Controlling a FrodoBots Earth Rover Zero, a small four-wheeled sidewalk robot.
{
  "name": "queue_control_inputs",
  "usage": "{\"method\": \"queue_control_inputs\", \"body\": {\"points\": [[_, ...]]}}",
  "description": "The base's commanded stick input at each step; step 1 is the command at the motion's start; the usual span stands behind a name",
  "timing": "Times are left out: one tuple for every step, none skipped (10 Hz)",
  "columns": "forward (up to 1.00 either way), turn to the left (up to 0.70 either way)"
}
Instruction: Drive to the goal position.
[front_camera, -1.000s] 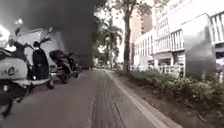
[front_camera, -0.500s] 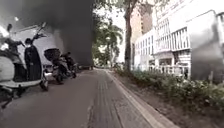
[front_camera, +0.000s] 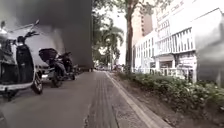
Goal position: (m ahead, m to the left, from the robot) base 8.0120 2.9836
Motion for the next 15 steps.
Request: {"method": "queue_control_inputs", "body": {"points": [[0.45, 0.00], [0.45, 0.00], [0.45, 0.00], [0.45, 0.00], [0.45, 0.00], [0.45, 0.00], [0.45, 0.00], [0.45, 0.00], [0.45, 0.00], [0.45, 0.00], [0.45, 0.00], [0.45, 0.00], [0.45, 0.00], [0.45, 0.00], [0.45, 0.00]]}}
